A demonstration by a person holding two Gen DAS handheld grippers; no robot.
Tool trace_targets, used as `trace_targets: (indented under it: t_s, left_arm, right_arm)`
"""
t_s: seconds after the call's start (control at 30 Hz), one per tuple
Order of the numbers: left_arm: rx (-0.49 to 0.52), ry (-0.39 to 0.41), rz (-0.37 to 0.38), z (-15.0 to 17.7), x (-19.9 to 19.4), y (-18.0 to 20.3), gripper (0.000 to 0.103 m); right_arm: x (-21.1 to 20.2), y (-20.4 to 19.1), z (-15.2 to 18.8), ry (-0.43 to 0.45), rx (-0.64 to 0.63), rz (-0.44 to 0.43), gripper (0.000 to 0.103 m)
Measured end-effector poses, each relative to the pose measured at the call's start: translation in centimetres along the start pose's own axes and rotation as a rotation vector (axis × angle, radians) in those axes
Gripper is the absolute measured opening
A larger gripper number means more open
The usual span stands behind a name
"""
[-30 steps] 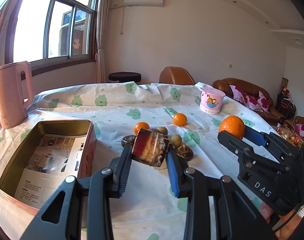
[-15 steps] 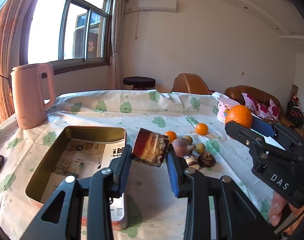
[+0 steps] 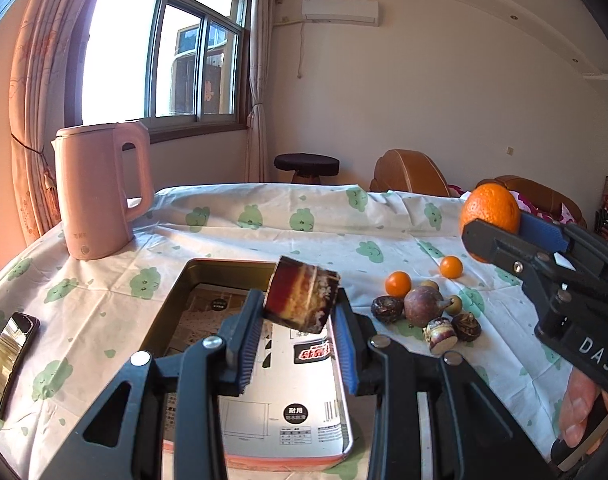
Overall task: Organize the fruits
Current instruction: 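Lift and carry the jar and orange over the open tin with both grippers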
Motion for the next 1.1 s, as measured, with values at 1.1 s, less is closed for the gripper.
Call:
trace_targets:
  t_s: [1.1]
  left_arm:
    - [0.025,-0.108,-0.125,0.4,4.4,-5.8,0.036]
  right_arm:
    - [9.7,-5.4,-0.7,-0.122,-0.012,-0.11,0.048]
Point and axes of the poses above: each gripper's, at about its wrist camera, not at the fingertips, and x roughly the way its jaws point, y to its right, z to its underside, the point moved 4 cm from there along x, roughly the way its jaws point
